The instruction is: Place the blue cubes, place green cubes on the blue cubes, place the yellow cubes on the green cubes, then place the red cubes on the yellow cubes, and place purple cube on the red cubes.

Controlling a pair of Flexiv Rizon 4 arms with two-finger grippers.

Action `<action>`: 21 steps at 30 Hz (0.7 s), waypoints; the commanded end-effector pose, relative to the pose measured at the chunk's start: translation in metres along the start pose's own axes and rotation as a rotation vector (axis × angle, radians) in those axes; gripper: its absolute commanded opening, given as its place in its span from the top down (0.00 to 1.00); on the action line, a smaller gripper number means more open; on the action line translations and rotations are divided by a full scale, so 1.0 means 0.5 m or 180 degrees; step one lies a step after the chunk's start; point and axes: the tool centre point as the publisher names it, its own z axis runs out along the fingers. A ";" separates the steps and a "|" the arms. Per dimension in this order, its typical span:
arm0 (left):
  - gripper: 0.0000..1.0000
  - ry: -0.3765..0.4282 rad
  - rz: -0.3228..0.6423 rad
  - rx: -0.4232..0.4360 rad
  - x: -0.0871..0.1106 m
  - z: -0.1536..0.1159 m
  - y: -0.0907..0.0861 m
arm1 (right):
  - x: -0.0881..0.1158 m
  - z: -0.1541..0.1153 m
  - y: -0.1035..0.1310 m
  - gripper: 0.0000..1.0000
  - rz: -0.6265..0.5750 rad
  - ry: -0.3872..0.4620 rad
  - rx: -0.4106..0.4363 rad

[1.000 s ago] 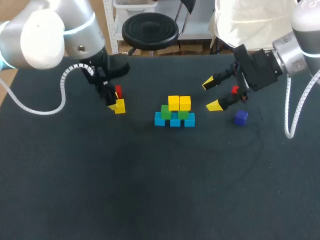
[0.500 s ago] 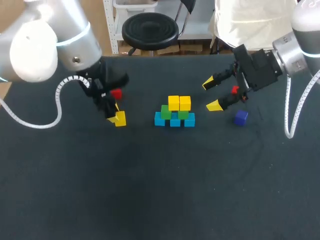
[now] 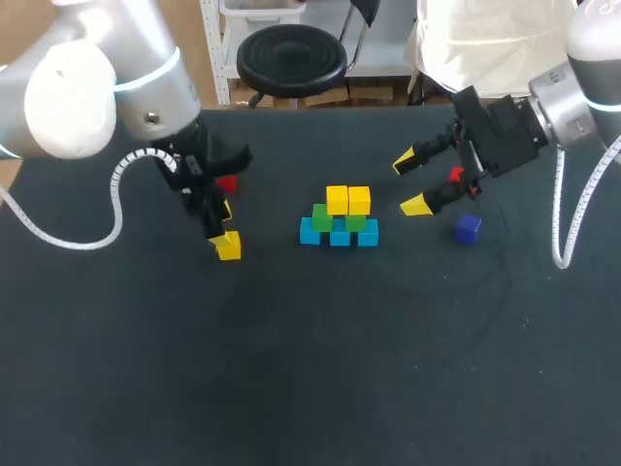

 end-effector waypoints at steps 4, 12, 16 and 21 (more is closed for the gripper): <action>0.00 -0.0441 -0.0480 -0.0175 0.031 -0.042 0.027 | 0.000 -0.001 0.001 0.00 0.0001 0.0001 0.0005; 0.00 -0.1229 -0.0726 0.0113 0.044 -0.040 0.010 | 0.000 -0.001 0.001 0.00 0.0001 0.0001 0.0005; 0.00 -0.0981 -0.0344 0.0042 0.029 -0.049 0.003 | 0.000 -0.001 0.001 0.00 0.0001 0.0001 0.0005; 0.00 -0.0981 -0.0344 0.0042 0.029 -0.049 0.003 | 0.000 -0.001 0.001 0.00 0.0001 0.0001 0.0005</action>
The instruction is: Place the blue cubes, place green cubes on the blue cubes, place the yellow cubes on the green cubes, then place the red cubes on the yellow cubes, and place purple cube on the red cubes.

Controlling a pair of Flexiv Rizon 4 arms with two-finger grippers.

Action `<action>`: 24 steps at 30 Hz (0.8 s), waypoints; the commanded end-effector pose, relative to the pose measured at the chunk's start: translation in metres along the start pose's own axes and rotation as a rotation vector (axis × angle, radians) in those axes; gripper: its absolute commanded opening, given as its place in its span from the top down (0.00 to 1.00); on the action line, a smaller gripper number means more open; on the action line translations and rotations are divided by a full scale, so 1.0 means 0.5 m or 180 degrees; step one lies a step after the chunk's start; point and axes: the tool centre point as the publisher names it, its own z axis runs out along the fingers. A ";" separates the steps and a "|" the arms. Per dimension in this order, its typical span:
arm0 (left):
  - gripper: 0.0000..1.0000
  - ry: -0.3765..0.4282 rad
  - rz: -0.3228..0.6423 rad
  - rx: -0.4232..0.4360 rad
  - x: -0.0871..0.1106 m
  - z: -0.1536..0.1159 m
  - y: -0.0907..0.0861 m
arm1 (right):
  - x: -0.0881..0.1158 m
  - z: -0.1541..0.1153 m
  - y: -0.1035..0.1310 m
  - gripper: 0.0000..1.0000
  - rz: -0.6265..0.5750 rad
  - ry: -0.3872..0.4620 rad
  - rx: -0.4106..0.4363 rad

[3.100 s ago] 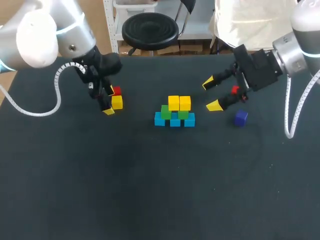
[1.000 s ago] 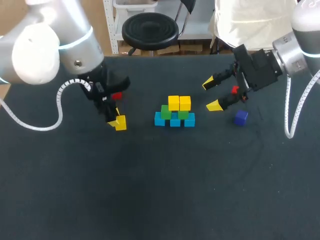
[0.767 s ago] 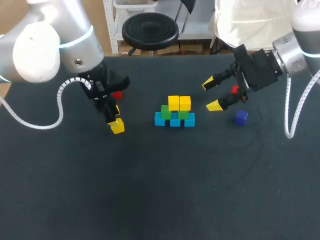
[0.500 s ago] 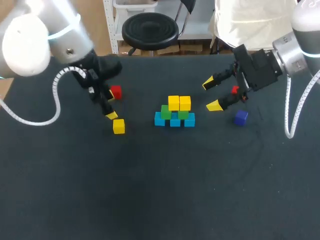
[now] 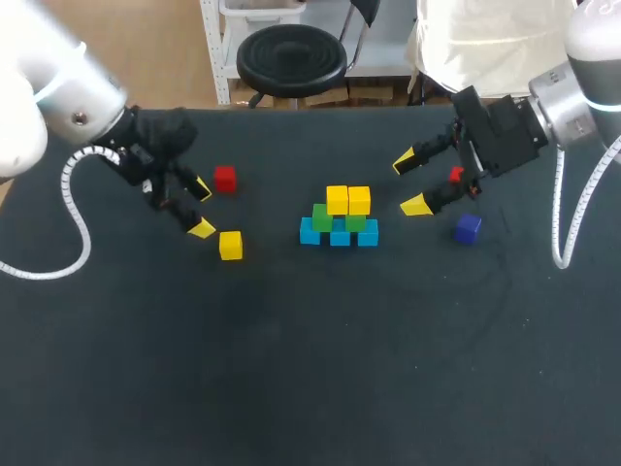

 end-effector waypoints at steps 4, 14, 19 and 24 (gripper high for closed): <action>0.00 0.0003 0.0002 -0.0023 -0.001 -0.002 -0.007 | 0.000 -0.001 0.001 0.00 0.0001 0.0002 0.0005; 0.00 0.0003 0.0002 -0.0023 -0.001 -0.002 -0.007 | 0.000 -0.001 0.001 0.00 0.0001 0.0002 0.0005; 0.00 0.0003 0.0002 -0.0023 -0.001 -0.002 -0.007 | 0.000 -0.001 0.001 0.00 0.0001 0.0002 0.0005; 0.00 -0.0121 0.0076 0.0081 0.006 0.018 -0.025 | 0.000 -0.001 0.001 0.00 0.0001 0.0002 0.0005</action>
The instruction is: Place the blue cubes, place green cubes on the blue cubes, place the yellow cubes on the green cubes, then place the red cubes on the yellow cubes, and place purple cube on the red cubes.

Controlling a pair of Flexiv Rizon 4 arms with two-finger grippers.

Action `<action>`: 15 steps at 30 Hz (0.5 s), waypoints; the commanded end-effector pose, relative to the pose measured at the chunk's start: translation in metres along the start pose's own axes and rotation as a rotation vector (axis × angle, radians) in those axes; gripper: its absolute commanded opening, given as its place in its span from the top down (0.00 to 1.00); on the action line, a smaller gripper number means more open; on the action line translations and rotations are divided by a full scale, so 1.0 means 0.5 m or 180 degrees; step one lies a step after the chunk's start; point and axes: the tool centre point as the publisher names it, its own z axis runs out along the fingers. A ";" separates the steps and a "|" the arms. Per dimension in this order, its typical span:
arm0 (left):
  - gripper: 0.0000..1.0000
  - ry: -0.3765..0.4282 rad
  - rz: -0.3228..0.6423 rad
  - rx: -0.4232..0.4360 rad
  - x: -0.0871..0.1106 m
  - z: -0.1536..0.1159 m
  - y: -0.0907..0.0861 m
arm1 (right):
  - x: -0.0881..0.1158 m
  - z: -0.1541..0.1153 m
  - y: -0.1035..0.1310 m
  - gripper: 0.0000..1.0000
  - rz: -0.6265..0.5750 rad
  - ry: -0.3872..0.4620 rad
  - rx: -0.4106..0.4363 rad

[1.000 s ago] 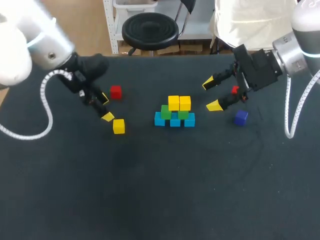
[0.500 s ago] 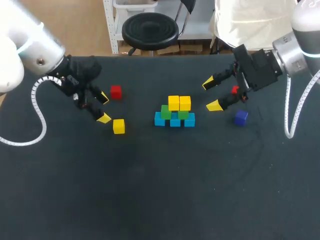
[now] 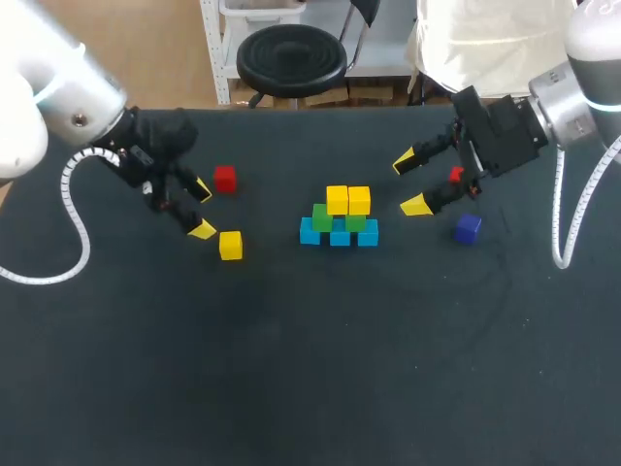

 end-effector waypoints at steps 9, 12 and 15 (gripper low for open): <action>0.00 -0.0583 0.0339 0.0298 0.037 0.016 -0.055 | 0.000 -0.001 0.001 0.00 0.0001 0.0002 0.0005; 0.00 -0.0623 0.0232 0.0239 0.043 0.019 -0.070 | 0.000 -0.001 0.001 0.00 0.0001 0.0002 0.0005; 0.00 -0.0631 0.0143 0.0094 0.035 0.029 -0.093 | 0.000 -0.001 0.001 0.00 0.0001 0.0002 0.0005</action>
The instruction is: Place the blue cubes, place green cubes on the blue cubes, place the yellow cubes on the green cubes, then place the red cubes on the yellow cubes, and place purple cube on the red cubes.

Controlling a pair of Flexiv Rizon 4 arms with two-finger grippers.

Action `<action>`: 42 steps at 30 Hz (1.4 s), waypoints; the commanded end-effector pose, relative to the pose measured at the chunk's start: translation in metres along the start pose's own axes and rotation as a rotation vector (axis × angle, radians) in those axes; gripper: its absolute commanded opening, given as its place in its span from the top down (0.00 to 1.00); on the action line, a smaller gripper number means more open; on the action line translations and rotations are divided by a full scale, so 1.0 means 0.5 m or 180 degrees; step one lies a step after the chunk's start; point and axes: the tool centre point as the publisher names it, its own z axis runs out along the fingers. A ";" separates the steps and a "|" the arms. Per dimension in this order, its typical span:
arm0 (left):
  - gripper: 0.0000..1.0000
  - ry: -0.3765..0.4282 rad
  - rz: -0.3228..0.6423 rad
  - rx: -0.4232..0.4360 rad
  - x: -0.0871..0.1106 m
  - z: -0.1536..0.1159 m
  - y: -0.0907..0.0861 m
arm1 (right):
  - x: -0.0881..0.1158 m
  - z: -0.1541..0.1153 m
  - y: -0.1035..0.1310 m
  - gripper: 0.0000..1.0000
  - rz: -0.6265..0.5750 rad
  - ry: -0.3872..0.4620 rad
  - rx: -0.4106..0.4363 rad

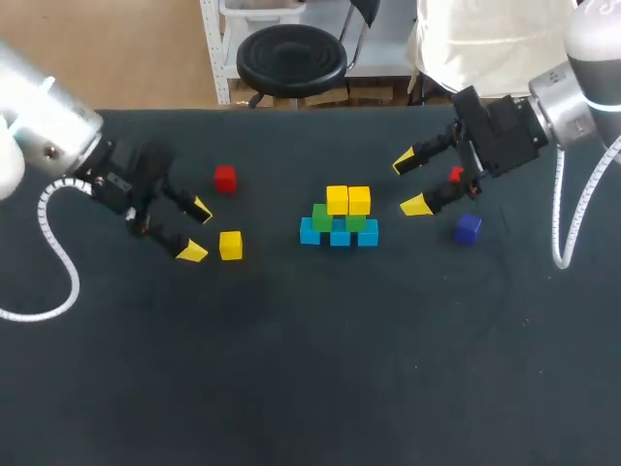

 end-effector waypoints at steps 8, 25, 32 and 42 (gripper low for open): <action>0.00 -0.0085 0.0089 -0.0380 -0.049 0.042 -0.060 | 0.000 -0.001 0.001 0.00 0.0001 0.0002 0.0005; 0.00 -0.0141 -0.0010 -0.0470 -0.008 0.067 -0.007 | 0.000 -0.001 0.001 0.00 0.0001 0.0002 0.0005; 0.00 -0.0231 -0.0008 -0.0478 -0.006 0.063 0.005 | 0.000 -0.001 0.001 0.00 0.0001 0.0002 0.0005; 0.00 -0.0277 0.0013 -0.0487 -0.018 0.066 0.018 | 0.000 -0.001 0.001 0.00 0.0001 0.0002 0.0005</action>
